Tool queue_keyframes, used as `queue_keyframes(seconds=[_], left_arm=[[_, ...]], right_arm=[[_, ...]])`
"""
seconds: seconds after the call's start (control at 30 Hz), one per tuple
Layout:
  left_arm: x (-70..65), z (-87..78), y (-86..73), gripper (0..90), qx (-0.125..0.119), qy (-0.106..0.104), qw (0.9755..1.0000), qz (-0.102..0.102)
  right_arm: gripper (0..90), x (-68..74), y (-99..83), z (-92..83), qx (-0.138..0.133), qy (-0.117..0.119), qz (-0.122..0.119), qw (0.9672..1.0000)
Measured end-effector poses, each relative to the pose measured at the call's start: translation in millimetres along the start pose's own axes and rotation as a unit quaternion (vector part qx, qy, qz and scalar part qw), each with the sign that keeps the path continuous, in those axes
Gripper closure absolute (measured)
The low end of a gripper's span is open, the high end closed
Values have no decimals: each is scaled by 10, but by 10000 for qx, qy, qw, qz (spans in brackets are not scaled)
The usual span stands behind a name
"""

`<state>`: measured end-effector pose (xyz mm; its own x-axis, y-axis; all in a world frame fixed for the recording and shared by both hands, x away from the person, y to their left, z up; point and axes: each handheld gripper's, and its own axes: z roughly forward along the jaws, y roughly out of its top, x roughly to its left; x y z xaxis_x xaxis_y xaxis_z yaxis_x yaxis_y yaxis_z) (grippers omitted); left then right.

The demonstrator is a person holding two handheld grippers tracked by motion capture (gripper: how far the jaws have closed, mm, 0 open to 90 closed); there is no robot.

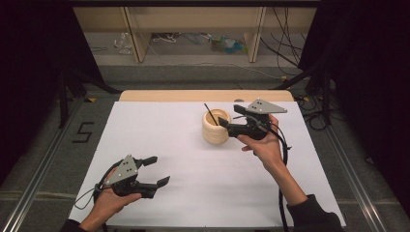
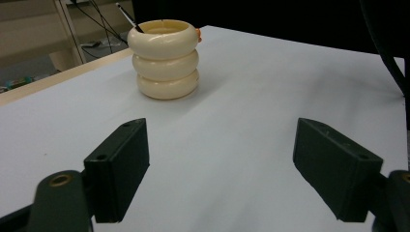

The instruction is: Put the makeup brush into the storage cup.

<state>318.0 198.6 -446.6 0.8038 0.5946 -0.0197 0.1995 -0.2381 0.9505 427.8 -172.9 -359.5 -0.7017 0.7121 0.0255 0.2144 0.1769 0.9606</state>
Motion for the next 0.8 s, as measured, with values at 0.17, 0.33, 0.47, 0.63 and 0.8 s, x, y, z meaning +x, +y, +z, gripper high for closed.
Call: queue_keyframes(seconds=[0.17, 0.33, 0.47, 0.63, 0.8], left_arm=[[-2, -7, -5, 204, -18, 15, 10000, -73], [5, -24, -4, 204, -19, 48, 10000, -16], [6, -39, -8, 204, -25, 77, 10000, -23], [2, -49, -10, 205, -27, 82, 9999, -50], [8, -53, -3, 205, -57, 104, 9999, -20]], right_arm=[[267, 49, -119, -82, 46, 79, 87, 9999], [262, 82, -207, -198, 12, 124, 127, 9998], [261, 107, -284, -259, -67, 166, 180, 9997], [248, 140, -359, -313, 11, 228, 163, 9996], [236, 229, -437, -340, 18, 376, 125, 9992]])
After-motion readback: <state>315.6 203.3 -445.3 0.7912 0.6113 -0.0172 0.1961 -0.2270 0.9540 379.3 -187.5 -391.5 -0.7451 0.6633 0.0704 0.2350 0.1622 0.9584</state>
